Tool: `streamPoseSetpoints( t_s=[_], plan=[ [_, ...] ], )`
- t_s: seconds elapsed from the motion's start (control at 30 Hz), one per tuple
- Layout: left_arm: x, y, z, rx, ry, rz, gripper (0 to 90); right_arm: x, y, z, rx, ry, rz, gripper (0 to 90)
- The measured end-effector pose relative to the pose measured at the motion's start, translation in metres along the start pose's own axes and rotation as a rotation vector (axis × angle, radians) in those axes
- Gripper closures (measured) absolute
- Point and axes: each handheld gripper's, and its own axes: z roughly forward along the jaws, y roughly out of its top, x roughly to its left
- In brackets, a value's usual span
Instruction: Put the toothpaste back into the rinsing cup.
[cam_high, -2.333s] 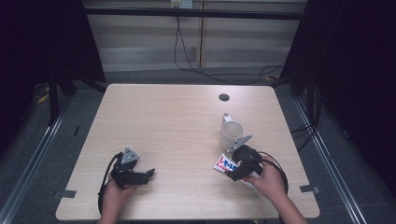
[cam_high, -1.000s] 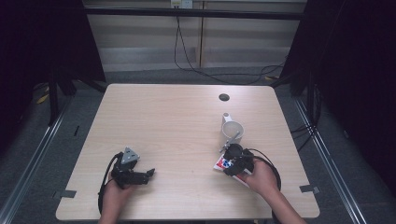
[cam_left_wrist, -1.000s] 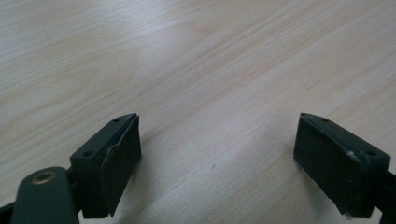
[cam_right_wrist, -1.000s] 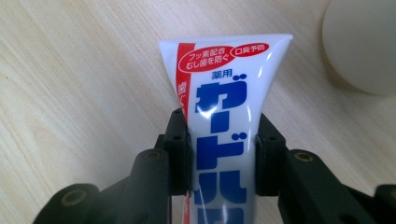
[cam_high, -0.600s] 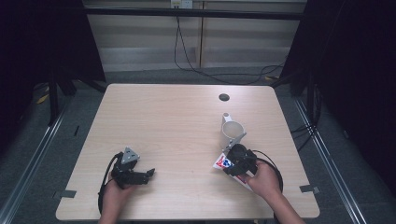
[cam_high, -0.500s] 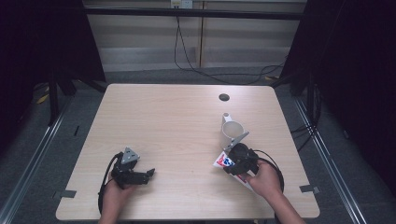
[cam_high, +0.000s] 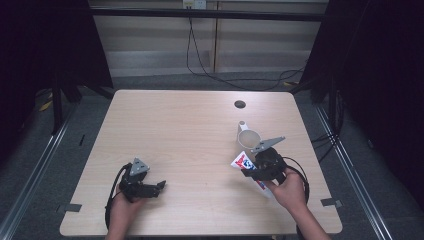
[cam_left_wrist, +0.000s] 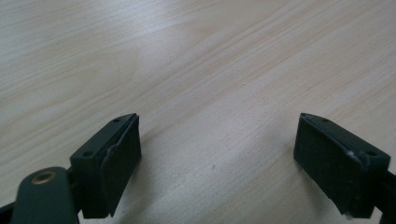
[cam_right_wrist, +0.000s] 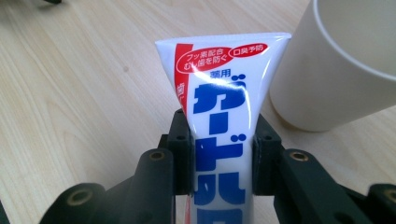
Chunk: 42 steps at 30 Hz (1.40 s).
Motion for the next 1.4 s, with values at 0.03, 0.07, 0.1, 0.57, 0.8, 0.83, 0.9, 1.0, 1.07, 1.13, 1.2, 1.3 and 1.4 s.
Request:
streamPoseSetpoints(
  t_s=[0.03, 0.07, 0.1, 0.57, 0.8, 0.83, 0.9, 1.0, 1.07, 1.13, 1.2, 1.3, 1.4],
  plan=[
    [0.0, 0.0, 0.0, 0.003, 0.0, 0.003, 14.7, 0.0, 0.0, -0.001, -0.013, -0.004, -0.002, 67.9],
    [0.0, 0.0, 0.0, 0.002, 0.0, 0.003, 14.7, 0.0, 0.001, -0.003, -0.023, -0.009, 0.003, 67.9],
    [0.0, 0.0, 0.0, 0.003, 0.0, 0.003, 14.7, 0.0, 0.001, -0.004, -0.031, -0.004, 0.012, 67.9],
    [0.0, 0.0, 0.0, -0.001, 0.002, -0.002, 14.7, -0.007, 0.006, -0.019, -0.136, 0.018, 0.053, 67.9],
    [0.0, 0.0, 0.0, 0.002, 0.0, 0.002, 14.7, -0.006, 0.01, -0.024, -0.177, 0.006, 0.034, 67.9],
    [0.0, 0.0, 0.0, 0.0, 0.0, 0.0, 14.8, -0.006, 0.011, -0.024, -0.186, 0.004, 0.03, 67.9],
    [0.0, 0.0, 0.0, 0.0, 0.0, 0.0, 14.7, -0.006, 0.013, -0.026, -0.193, 0.006, 0.028, 67.9],
    [0.0, 0.0, 0.0, 0.003, 0.0, 0.004, 14.7, -0.006, 0.016, -0.028, -0.208, 0.01, 0.038, 67.8],
    [0.0, 0.0, 0.0, -0.001, 0.0, -0.001, 14.8, -0.007, 0.017, -0.029, -0.221, 0.015, 0.042, 67.8],
    [0.0, 0.0, 0.0, 0.002, 0.0, 0.002, 14.8, -0.007, 0.019, -0.03, -0.234, 0.019, 0.05, 67.7],
    [0.0, 0.0, 0.0, 0.001, 0.001, 0.002, 14.7, -0.008, 0.02, -0.031, -0.243, 0.019, 0.051, 67.8],
    [0.0, 0.0, 0.0, 0.003, 0.001, 0.004, 14.7, -0.008, 0.023, -0.032, -0.258, 0.021, 0.055, 67.7],
    [0.0, 0.0, 0.0, 0.002, 0.001, 0.003, 14.7, -0.009, 0.025, -0.034, -0.279, 0.021, 0.054, 67.7]
  ],
)
